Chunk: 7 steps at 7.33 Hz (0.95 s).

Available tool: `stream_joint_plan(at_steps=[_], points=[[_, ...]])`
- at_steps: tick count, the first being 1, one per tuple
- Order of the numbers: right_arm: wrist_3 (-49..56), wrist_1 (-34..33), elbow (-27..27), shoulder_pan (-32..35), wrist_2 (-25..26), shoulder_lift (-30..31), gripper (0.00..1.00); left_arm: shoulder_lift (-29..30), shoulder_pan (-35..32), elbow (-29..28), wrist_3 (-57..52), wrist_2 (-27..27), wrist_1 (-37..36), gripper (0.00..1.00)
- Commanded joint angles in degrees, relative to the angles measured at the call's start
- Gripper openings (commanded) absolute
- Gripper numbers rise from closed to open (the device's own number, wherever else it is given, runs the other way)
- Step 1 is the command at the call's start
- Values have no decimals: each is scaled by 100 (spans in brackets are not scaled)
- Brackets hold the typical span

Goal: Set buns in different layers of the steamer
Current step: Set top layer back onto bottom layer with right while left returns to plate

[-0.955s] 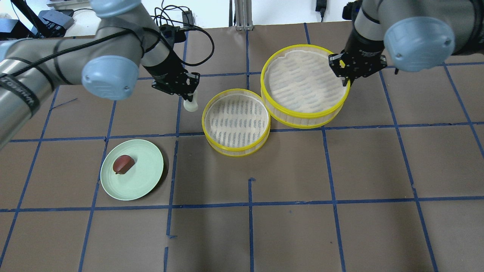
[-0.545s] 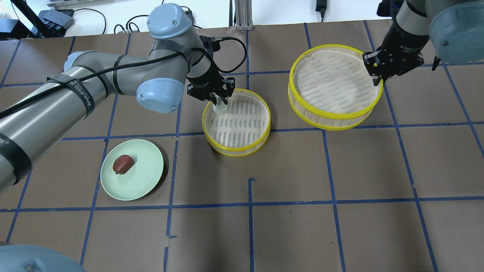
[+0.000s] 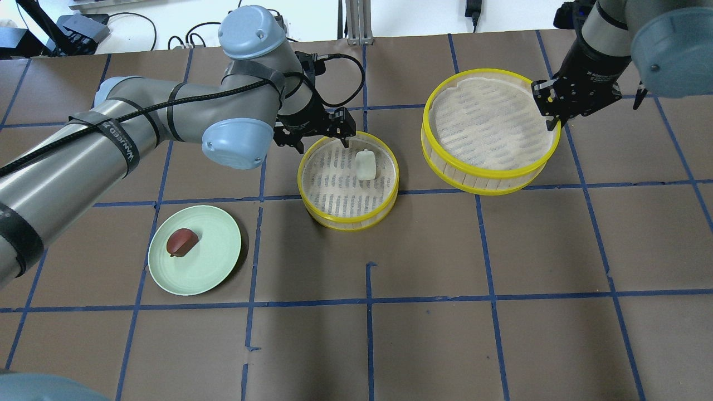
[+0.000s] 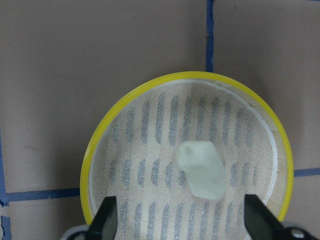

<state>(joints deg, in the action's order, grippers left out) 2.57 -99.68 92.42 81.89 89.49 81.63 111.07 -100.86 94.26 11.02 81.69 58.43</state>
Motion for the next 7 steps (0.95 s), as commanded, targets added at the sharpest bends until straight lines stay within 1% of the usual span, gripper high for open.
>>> stream_joint_plan(at_steps=[1,2,3,4,5,6,7], points=[[-1139,-130,13,727,-1,-121,8,-260,799,257,-1284,337,298,100],[-1606,-392,4,1062,16,-356,8,-601,1370,755,-2278,347,318,100],[-2176,-908,4,1370,-1,-594,8,-1005,1985,1422,-2967,321,396,100],[-2574,-1200,-31,1774,7,-866,8,-1157,2444,1968,-3626,347,397,100],[-3030,-1464,-49,2091,25,-1112,8,-1158,2779,2191,-4016,347,388,100],[-3357,-1597,-49,2277,42,-1315,8,-1150,3000,2219,-4046,365,406,100],[-3464,-1642,-49,2400,60,-1439,8,-1132,3037,2245,-4055,547,458,100]])
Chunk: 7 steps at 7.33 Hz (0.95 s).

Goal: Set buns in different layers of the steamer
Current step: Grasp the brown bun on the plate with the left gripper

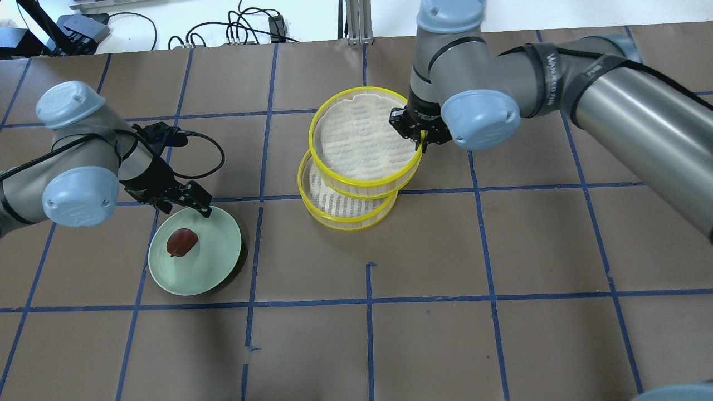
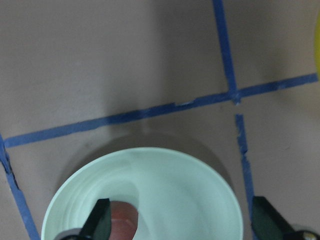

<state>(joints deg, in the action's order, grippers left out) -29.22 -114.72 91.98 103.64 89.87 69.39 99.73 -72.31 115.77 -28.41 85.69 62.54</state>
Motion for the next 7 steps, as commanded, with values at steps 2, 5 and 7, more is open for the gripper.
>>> stream_joint_plan(at_steps=[2,5,7], points=[[-294,-147,13,244,-4,-233,9,72,191,166,-209,282,39,100],[-250,-94,48,244,-22,-242,9,248,191,209,-148,439,39,94],[-312,-85,57,244,-13,-233,9,301,182,315,-139,510,39,66]])
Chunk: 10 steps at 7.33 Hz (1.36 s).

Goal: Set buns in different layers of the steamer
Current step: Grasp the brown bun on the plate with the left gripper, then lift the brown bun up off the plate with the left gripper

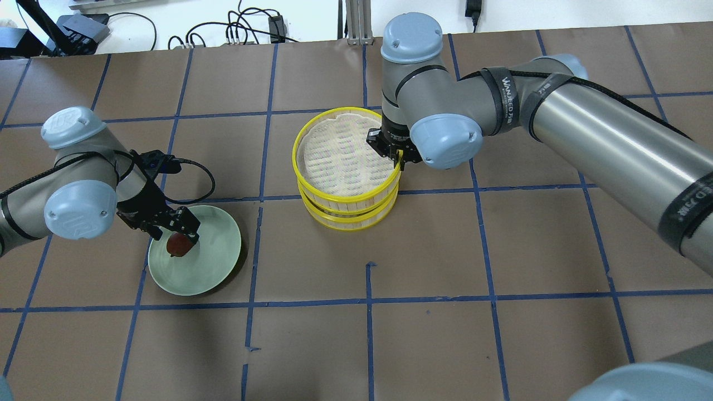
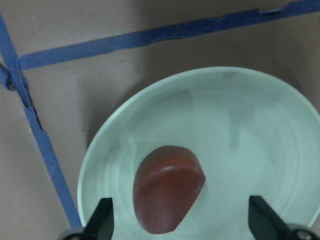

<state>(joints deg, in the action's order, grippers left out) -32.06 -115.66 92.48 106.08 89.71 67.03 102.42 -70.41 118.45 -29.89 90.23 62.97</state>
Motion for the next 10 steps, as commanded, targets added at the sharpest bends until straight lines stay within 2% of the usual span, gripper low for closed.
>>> stream_joint_plan(at_steps=[1,2,3,4,5,6,7,8,9,10], points=[[-19,17,7,26,29,3,9,32,-25,46,1,47,-12,43],[-19,26,7,27,29,3,9,41,-86,46,53,47,-13,18],[-19,35,7,27,47,3,10,6,-121,20,201,21,-21,6],[-19,61,24,27,56,3,10,-108,-235,-146,368,-14,-91,3],[-28,52,16,27,47,3,12,-291,-419,-652,500,3,65,2],[-28,52,16,27,38,3,17,-546,-525,-1144,501,56,710,3],[-28,52,24,35,29,3,28,-783,-543,-1741,501,65,1474,3],[-28,26,16,36,21,20,27,-1003,-578,-2191,501,48,1882,3],[-45,26,16,79,3,21,26,-1118,-579,-2413,501,56,1938,3],[-46,26,16,114,12,3,26,-1128,-605,-2406,501,-31,1930,3]])
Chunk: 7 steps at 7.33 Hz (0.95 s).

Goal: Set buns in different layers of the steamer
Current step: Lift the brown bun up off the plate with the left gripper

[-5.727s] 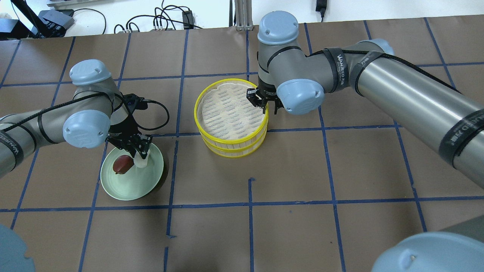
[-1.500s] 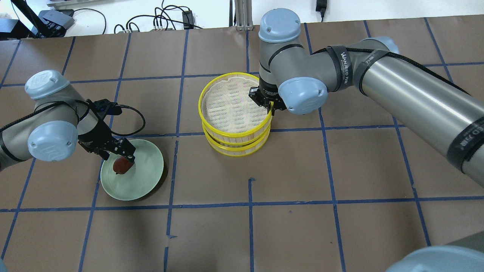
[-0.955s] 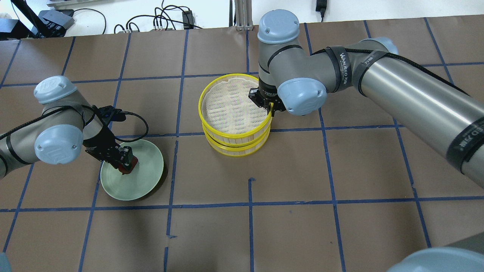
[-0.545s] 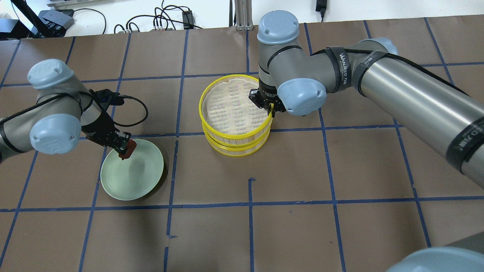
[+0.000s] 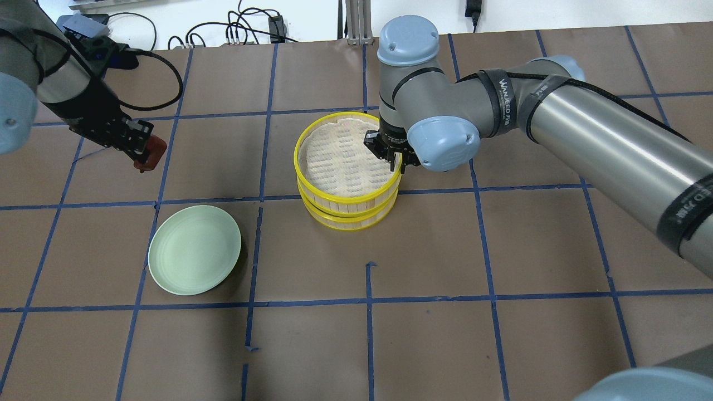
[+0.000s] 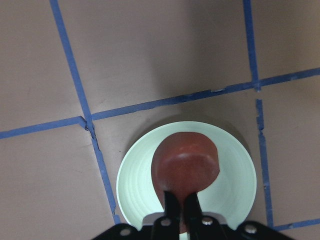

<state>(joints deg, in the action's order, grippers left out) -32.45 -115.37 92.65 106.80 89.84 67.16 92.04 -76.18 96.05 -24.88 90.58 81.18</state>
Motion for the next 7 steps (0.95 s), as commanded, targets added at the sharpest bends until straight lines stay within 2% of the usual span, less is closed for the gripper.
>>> stream_joint_plan(at_steps=[1,3,7], points=[[-7,-4,-1,43,-10,-10,27,-99,-150,-157,10,-214,109,3],[37,-4,-1,43,51,-2,9,-195,-318,-192,10,-198,109,3],[2,49,-1,60,280,60,7,-213,-617,-174,10,-207,21,3]])
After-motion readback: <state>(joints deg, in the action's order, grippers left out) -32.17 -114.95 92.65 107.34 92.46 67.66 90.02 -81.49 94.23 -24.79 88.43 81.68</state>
